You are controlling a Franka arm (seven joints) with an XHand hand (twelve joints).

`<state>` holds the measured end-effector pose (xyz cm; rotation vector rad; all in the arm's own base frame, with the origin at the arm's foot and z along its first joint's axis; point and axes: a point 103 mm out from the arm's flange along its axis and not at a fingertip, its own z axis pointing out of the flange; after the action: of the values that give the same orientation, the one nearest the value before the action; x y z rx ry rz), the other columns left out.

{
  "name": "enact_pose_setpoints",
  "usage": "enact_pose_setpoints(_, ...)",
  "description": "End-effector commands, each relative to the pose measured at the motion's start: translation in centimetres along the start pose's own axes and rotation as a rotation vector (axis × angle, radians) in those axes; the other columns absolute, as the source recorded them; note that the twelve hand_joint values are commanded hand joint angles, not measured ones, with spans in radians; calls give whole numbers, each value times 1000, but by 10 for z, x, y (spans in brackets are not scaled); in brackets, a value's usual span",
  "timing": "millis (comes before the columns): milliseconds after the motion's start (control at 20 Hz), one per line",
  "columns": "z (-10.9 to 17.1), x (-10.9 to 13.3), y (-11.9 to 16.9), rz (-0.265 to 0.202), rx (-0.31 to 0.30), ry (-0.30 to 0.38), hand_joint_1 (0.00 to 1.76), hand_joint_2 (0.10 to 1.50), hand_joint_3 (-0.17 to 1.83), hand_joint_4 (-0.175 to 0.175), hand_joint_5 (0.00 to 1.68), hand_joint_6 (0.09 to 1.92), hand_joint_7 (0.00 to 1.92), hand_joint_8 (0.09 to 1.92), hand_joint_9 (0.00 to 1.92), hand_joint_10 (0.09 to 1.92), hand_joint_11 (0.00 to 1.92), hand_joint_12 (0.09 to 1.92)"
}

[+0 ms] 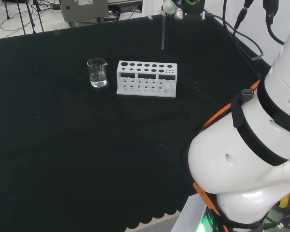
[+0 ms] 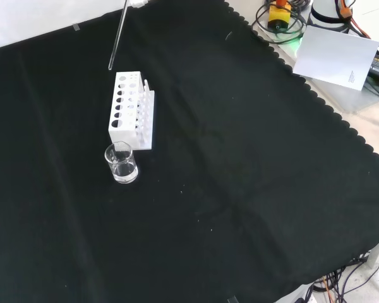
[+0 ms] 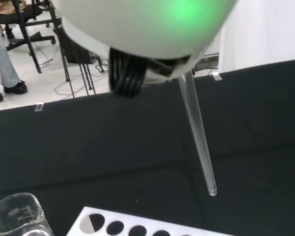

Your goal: Stir in the beaker to the left of the white test tube rack with the glass rod.

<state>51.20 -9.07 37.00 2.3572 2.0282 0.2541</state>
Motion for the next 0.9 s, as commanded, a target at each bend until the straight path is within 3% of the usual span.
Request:
enact_pose_setpoints(50,4,9,0,-8,12,-13,1229,440,986,-175,1386,631,1697,825,1920,561,1371,717)
enact_pose_setpoints(450,-2,12,-1,-31,-8,26,1229,438,986,-175,1389,624,1698,824,1920,565,1372,714)
enact_pose_setpoints(900,-2,57,21,-169,-3,79,1229,437,987,-175,1393,618,1700,823,1920,571,1374,712)
